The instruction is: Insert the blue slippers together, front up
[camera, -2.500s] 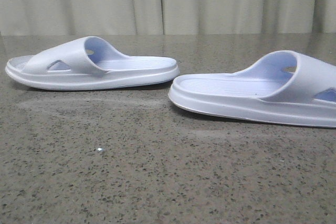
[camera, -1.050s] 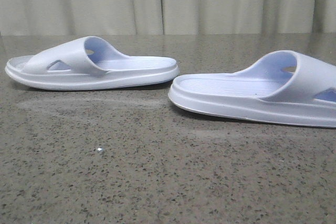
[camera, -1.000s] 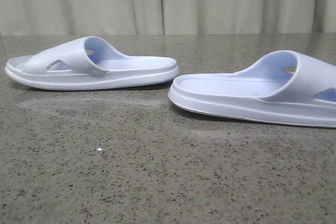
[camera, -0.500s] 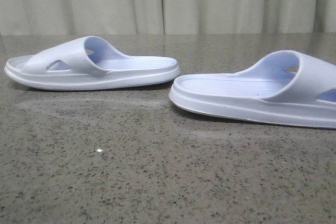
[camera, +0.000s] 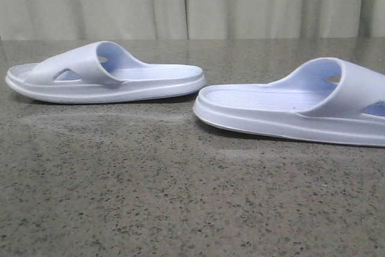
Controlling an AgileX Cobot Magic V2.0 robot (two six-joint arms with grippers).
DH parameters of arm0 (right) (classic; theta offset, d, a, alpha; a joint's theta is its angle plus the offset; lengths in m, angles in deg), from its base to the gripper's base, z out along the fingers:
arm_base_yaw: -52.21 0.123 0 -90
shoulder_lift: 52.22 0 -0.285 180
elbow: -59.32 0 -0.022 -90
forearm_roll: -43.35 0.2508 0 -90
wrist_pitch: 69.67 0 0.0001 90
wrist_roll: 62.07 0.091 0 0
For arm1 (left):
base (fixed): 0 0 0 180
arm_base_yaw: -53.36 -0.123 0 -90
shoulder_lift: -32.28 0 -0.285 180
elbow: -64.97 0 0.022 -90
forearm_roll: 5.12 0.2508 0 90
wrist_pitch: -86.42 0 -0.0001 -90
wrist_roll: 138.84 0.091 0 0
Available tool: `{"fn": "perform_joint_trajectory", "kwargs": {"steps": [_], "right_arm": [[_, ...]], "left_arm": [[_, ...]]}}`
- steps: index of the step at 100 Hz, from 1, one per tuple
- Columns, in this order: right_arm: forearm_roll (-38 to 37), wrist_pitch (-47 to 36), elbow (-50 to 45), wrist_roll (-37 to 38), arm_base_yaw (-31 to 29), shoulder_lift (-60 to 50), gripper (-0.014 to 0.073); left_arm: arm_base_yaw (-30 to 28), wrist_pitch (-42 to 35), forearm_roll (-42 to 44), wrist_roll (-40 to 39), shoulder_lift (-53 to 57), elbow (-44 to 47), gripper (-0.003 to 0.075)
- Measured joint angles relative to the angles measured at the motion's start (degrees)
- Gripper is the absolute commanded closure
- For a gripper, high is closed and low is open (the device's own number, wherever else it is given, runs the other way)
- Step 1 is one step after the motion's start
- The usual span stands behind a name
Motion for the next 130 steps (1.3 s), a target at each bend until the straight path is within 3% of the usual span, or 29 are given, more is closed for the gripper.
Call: {"fn": "perform_joint_trajectory", "kwargs": {"steps": [11,17,25,73,86,105,113,128,130], "right_arm": [[-0.1,1.6,2.0,-0.3,0.0,2.5,0.0306],[-0.1,1.9,2.9,-0.5,0.0,3.9,0.0262],[-0.2,2.0,3.5,-0.5,0.0,5.6,0.0265],[0.8,2.3,8.3,-3.3,-2.1,19.6,0.0265],[7.8,3.8,8.5,-12.1,-5.3,21.8,0.0265],[24.6,8.8,8.7,-29.6,-12.1,26.8,0.0267],[28.9,10.1,9.1,-34.0,-14.3,28.6,0.0328],[30.9,11.1,9.3,-36.5,-15.2,30.3,0.0696],[30.9,11.3,9.3,-36.6,-15.3,30.4,0.0698]], "left_arm": [[0.0,0.1,-0.7,0.8,-1.9,-0.4,0.0439],[0.0,0.1,-1.0,1.0,-2.9,-0.4,0.0367],[0.0,0.1,-1.8,1.0,-4.1,-0.5,0.0309],[0.0,0.0,-5.9,3.9,-10.7,-1.1,0.0305],[0.0,-0.4,-5.9,4.2,-11.1,-1.1,0.0305],[0.0,-0.8,-6.3,4.4,-11.1,-1.1,0.0305],[0.0,-0.8,-7.0,4.9,-11.1,-1.1,0.0305],[0.0,-1.1,-7.8,5.5,-11.4,-1.1,0.0306],[0.0,-1.2,-8.0,5.6,-11.5,-1.1,0.0306]]}}
